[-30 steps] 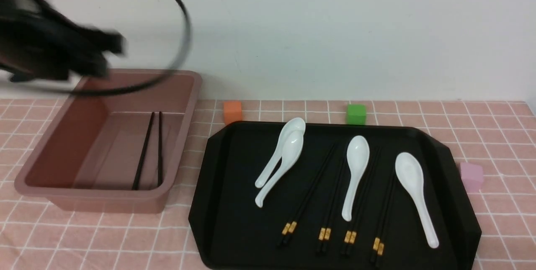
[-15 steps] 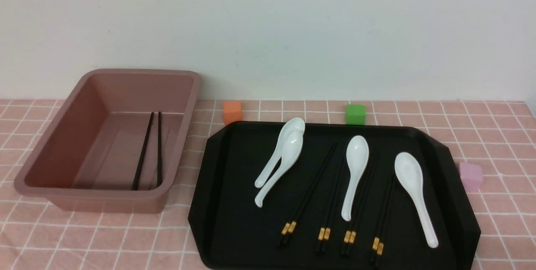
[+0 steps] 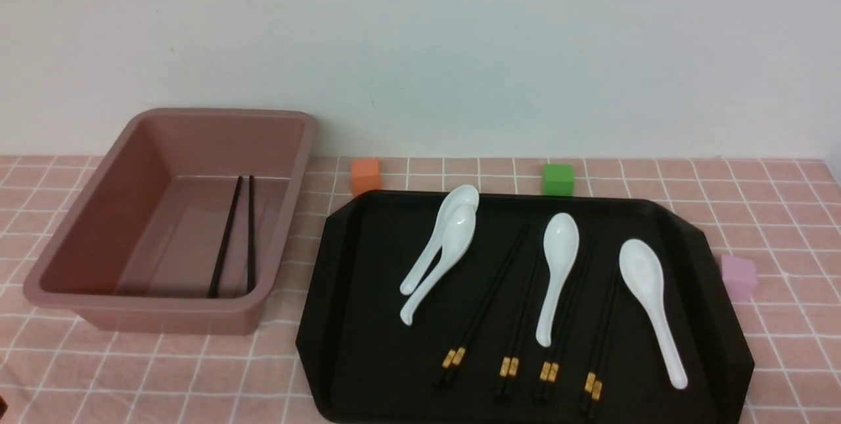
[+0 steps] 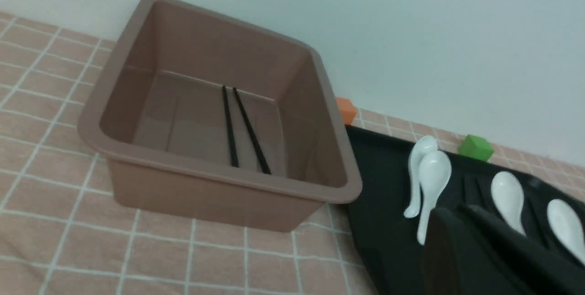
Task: On pink tablecloth take chopsticks from black tray and put them in box.
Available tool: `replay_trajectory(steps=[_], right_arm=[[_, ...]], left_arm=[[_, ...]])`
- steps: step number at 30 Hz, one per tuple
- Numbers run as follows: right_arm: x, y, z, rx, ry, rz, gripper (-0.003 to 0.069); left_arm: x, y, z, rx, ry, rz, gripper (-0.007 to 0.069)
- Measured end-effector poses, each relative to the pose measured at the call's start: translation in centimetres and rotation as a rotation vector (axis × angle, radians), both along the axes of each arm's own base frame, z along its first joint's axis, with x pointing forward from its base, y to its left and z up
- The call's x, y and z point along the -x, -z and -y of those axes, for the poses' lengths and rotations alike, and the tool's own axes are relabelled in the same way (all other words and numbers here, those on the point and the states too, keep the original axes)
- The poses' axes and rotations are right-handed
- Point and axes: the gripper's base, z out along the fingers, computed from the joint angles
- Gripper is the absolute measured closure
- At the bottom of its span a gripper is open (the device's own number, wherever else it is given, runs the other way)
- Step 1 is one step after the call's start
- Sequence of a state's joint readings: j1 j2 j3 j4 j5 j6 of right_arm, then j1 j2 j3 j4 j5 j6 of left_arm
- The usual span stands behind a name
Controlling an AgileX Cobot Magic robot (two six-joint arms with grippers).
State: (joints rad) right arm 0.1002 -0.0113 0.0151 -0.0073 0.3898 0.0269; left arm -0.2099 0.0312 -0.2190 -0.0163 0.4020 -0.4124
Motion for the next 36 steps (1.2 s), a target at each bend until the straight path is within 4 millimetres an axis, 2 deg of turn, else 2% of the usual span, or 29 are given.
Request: replay_trajectory(steps=[10,18,23,27,36], right_arm=[[0.0,0.0,0.0,0.000,0.000,0.000,0.0419],[0.0,0.0,0.0,0.000,0.000,0.000,0.0419],[0.0,0.0,0.0,0.000,0.000,0.000,0.0419],[0.0,0.0,0.0,0.000,0.000,0.000,0.0419],[0.0,0.0,0.0,0.000,0.000,0.000,0.0419]], left_arm=[[-0.2,0.8,-0.3,-0.093,-0.023,-0.037,0.0638],[-1.1,3.5,-0.2,-0.097,-0.049,0.092,0.0638],[-1.2,6.5,-0.9,-0.091,-0.185,-0.037,0.0638],[-0.9,7.8,-0.8,-0.089,-0.177,-0.173,0.0638],[-0.9,8.0,-0.6,-0.098,-0.144,-0.186,0.0638]])
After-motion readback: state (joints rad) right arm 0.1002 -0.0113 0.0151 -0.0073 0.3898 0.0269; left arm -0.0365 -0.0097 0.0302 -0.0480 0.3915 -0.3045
